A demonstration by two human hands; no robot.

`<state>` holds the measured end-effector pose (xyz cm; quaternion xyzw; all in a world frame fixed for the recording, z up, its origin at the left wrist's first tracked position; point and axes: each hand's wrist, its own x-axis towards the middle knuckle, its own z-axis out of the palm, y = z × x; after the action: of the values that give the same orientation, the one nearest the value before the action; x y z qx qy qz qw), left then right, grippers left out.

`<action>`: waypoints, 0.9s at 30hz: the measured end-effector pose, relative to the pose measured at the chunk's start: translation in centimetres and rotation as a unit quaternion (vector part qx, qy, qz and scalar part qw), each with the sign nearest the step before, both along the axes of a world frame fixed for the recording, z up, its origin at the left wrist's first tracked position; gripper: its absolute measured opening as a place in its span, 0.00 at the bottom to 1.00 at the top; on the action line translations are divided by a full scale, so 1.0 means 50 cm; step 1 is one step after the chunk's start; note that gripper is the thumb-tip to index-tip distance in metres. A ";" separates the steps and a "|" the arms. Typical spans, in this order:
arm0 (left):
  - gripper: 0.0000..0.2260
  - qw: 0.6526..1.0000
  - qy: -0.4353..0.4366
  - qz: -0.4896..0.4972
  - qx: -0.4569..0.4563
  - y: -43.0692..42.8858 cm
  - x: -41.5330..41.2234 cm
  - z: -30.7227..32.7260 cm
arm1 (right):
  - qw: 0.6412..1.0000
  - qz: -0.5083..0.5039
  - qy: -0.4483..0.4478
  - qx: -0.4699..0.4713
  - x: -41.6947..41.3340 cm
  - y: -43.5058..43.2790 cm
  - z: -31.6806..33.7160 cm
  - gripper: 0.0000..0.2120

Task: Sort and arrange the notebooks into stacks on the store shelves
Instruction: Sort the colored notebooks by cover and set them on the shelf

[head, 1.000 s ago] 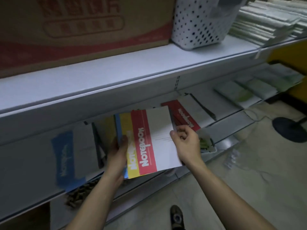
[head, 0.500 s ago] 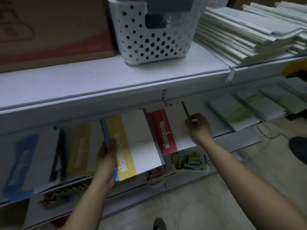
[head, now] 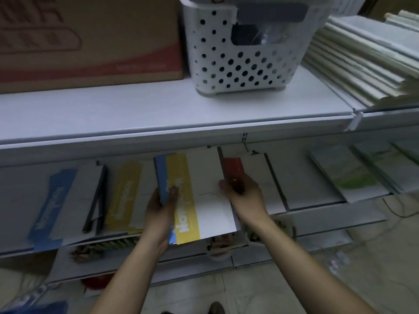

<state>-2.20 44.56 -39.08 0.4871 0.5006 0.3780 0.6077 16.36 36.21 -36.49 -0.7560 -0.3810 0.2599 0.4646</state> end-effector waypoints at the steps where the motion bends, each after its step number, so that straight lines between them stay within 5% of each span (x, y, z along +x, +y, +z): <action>1: 0.06 1.000 0.004 0.003 0.004 0.001 -0.013 0.001 | 1.000 0.001 0.000 0.008 -0.028 0.007 -0.002 0.06; 12: 0.16 0.985 0.046 0.165 0.034 0.083 -0.368 0.010 | 0.995 -0.051 0.087 0.005 -0.161 0.146 -0.058 0.04; 18: 0.20 0.975 0.055 0.214 0.037 0.103 -0.494 0.025 | 0.996 -0.048 0.008 -0.068 -0.243 0.221 -0.087 0.17; 27: 0.31 0.988 0.006 0.151 0.004 0.123 -0.545 0.027 | 0.978 -0.083 -0.122 -0.149 -0.298 0.255 -0.085 0.16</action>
<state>-29.43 50.72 -37.73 0.4106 0.5703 0.4648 0.5386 1.47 48.95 -40.76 -0.8717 -0.3277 0.1798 0.3170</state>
